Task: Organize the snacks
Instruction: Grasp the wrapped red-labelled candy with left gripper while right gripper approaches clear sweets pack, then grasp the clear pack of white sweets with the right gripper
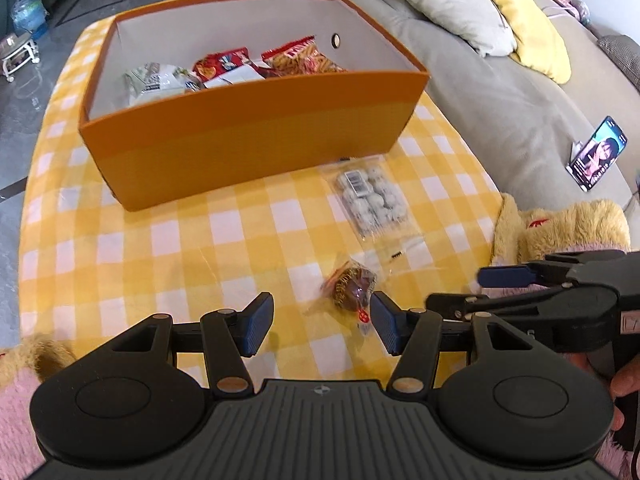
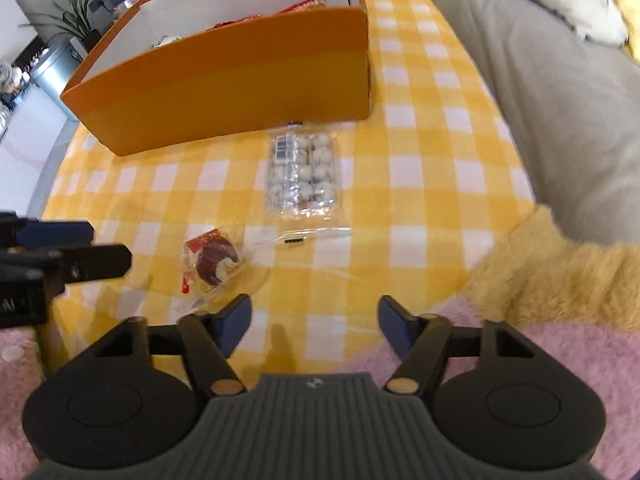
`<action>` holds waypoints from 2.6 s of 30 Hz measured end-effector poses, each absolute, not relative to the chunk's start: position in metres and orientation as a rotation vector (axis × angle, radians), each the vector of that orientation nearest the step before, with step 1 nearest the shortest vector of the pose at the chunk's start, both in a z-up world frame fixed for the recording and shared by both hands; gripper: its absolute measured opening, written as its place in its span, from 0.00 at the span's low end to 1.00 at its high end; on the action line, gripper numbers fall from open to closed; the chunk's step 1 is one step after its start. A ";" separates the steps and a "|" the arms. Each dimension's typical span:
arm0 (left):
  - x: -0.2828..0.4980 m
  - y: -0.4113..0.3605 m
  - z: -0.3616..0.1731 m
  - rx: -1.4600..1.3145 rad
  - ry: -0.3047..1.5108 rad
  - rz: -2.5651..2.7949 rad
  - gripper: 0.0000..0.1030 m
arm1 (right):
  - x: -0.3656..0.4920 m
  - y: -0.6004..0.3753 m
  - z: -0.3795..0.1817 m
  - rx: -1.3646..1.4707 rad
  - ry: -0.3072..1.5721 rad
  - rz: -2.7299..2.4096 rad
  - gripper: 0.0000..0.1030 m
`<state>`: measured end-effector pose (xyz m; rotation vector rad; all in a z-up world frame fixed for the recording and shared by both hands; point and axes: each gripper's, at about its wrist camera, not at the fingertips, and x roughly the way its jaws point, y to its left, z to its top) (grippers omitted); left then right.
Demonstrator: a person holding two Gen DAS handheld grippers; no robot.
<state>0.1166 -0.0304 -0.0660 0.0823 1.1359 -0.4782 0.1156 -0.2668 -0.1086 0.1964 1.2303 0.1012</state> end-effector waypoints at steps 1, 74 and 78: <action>0.117 -0.031 -0.067 0.083 1.140 -0.477 0.63 | 0.117 -0.267 -0.110 0.217 1.229 0.112 0.62; 0.197 -0.008 -0.110 -0.005 1.221 -0.265 0.44 | 0.198 -0.248 -0.153 0.058 1.104 0.162 0.75; 0.198 -0.011 -0.114 -0.005 1.233 -0.270 0.44 | 0.198 -0.246 -0.154 0.045 1.097 0.166 0.76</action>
